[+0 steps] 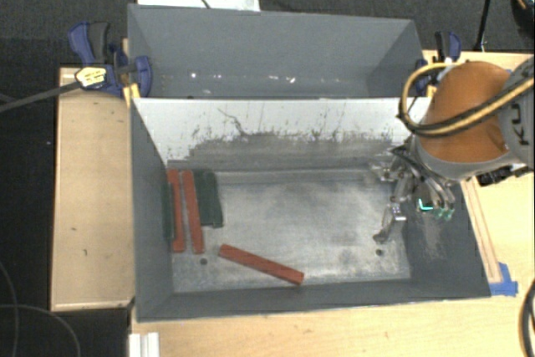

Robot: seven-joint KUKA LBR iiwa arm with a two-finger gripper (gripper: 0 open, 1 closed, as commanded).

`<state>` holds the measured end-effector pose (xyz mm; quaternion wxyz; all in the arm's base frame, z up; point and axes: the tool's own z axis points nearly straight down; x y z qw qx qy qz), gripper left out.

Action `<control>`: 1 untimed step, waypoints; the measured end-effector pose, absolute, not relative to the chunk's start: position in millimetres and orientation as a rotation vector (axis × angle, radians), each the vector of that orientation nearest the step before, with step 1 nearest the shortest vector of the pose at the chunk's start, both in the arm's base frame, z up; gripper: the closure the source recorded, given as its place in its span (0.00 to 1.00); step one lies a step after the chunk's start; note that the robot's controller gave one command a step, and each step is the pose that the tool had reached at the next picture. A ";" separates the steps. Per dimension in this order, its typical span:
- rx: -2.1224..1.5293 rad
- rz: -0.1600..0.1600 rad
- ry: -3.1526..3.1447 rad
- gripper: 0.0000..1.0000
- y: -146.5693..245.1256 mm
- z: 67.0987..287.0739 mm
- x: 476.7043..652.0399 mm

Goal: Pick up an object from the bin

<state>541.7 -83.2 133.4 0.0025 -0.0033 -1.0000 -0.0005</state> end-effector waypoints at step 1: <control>0.197 -0.007 -3.134 0.00 21.2 72.2 556.5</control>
Offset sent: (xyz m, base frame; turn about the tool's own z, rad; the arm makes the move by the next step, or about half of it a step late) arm 0.0151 0.0987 -0.0592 -0.1243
